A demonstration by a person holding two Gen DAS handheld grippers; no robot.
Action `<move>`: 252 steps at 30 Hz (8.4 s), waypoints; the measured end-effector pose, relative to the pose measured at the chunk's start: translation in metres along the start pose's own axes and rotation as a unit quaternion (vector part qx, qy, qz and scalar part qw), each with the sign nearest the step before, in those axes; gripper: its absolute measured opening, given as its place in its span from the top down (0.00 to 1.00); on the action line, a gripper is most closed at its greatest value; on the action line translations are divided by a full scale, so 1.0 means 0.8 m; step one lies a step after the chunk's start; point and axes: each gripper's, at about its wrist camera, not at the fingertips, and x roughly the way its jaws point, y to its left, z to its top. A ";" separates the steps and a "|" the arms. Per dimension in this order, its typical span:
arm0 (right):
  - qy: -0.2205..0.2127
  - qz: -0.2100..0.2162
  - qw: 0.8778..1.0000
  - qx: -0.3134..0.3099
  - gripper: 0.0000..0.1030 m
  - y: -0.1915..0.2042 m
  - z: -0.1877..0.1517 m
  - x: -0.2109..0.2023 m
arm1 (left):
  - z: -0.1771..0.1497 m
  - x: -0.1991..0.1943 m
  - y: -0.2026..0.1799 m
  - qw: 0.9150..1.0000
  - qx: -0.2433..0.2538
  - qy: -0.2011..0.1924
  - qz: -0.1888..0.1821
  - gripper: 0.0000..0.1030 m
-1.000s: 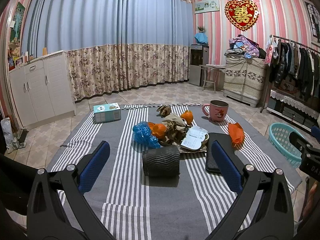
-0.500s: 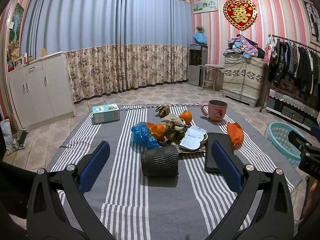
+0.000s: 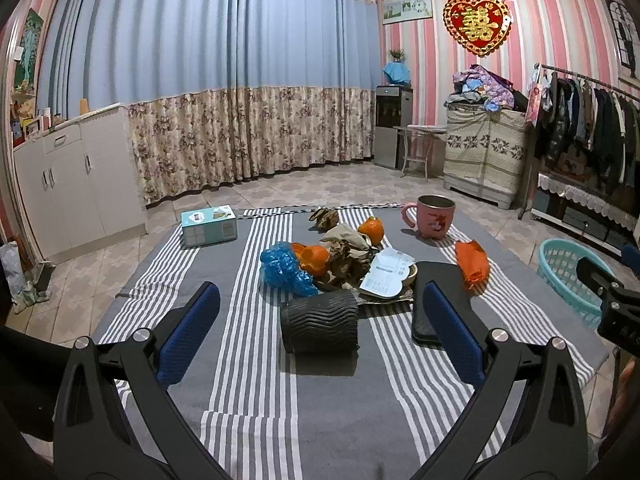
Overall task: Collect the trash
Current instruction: 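Grasp the blue plastic bag with the left tool while the right tool grasps the orange mesh bag, then carry both bags over the light-blue basket with both tools, then open both tools to drop the bags into the basket, then move both tools back over the mat, then grasp the black ribbed cylinder with the left tool while the right tool grasps the receipt, then carry the cylinder and receipt over the basket with both tools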
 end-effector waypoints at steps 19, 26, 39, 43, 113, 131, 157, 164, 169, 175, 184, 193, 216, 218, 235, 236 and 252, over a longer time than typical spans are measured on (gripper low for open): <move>0.080 0.003 0.997 -0.006 0.04 -0.012 0.022 0.124 | 0.050 0.175 0.053 0.995 0.000 0.075 0.059 0.07; 0.094 0.004 0.995 0.007 0.04 -0.014 0.028 0.164 | 0.043 0.240 0.073 0.991 0.003 0.127 0.049 0.18; 0.127 -0.031 0.991 -0.023 0.04 -0.003 0.025 0.223 | 0.024 0.281 0.063 0.985 0.018 0.169 0.006 0.76; 0.149 -0.031 0.988 -0.033 0.04 0.006 0.027 0.251 | 0.050 0.259 0.067 0.991 0.027 0.132 0.014 0.77; 0.115 -0.092 0.978 0.149 1.00 -0.357 0.002 0.176 | 0.049 0.180 -0.471 0.948 0.169 0.077 -0.257 0.72; 0.146 -0.081 0.973 0.159 0.97 -0.340 -0.013 0.215 | 0.067 0.180 -0.407 0.973 0.141 0.041 -0.179 0.09; 0.070 -0.056 0.994 0.056 0.10 -0.204 0.020 0.159 | 0.080 0.141 -0.196 0.994 0.082 0.027 -0.069 0.05; 0.076 -0.024 0.996 0.037 0.10 -0.146 0.017 0.157 | 0.051 0.141 -0.090 0.997 0.056 0.057 0.005 0.05; 0.087 -0.017 0.996 0.014 0.10 -0.111 0.003 0.154 | 0.022 0.155 -0.031 0.995 0.023 0.091 0.036 0.05; 0.106 -0.013 0.994 0.026 0.10 -0.101 -0.008 0.155 | 0.002 0.168 -0.010 0.992 0.015 0.115 0.048 0.05; 0.120 -0.014 0.992 0.018 0.10 -0.090 -0.013 0.159 | -0.020 0.187 0.008 0.988 -0.002 0.154 0.030 0.05; 0.123 -0.009 0.992 0.022 0.10 -0.079 -0.012 0.164 | -0.022 0.196 0.003 0.986 0.014 0.169 0.004 0.27; 0.147 0.024 0.989 -0.027 0.10 0.103 0.025 0.210 | 0.064 0.249 0.124 0.996 0.020 0.067 0.055 0.28; 0.155 0.027 0.987 -0.026 0.10 0.122 0.029 0.218 | 0.061 0.252 0.130 0.996 0.020 0.068 0.054 0.28; 0.228 0.019 0.973 -0.020 0.12 0.201 0.034 0.286 | 0.047 0.260 0.159 0.996 -0.007 0.066 0.053 0.28; 0.232 0.020 0.972 -0.023 0.19 0.202 0.032 0.290 | 0.047 0.261 0.159 0.996 -0.005 0.066 0.053 0.28; 0.217 0.081 0.973 -0.002 0.41 0.171 0.032 0.280 | 0.045 0.262 0.153 0.996 0.004 0.071 0.061 0.28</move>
